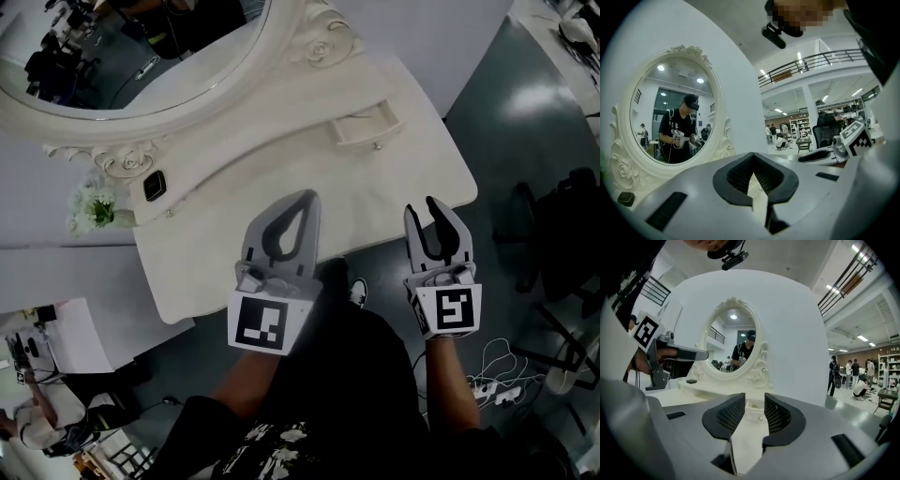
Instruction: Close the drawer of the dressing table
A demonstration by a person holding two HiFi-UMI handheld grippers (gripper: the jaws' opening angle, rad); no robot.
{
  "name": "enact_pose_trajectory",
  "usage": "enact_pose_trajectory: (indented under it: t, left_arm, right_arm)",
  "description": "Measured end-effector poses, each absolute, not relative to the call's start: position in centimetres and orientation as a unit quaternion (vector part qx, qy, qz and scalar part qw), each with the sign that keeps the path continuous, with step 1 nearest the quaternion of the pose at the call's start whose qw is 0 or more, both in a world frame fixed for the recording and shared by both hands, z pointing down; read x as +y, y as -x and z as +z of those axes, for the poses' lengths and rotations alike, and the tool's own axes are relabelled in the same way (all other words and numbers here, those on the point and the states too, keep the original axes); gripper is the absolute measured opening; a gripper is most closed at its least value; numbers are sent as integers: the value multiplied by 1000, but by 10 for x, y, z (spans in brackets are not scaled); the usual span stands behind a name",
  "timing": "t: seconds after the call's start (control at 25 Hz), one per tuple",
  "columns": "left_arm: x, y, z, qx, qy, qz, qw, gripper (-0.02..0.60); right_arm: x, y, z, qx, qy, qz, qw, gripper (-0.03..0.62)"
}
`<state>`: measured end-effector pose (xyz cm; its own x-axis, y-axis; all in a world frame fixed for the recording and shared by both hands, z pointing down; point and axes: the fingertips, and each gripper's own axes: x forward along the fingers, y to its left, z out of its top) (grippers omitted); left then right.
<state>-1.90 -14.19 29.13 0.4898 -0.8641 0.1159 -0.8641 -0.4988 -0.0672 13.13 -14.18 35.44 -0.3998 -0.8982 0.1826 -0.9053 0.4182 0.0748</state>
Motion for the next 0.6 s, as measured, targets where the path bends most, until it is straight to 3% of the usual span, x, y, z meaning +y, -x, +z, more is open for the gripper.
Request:
enact_pose_trajectory:
  t: [0.6]
  left_arm:
    - [-185,30,351,-488,-867,77,68,2]
  right_arm:
    - [-202,-107,420,-842,-516,48,150,140]
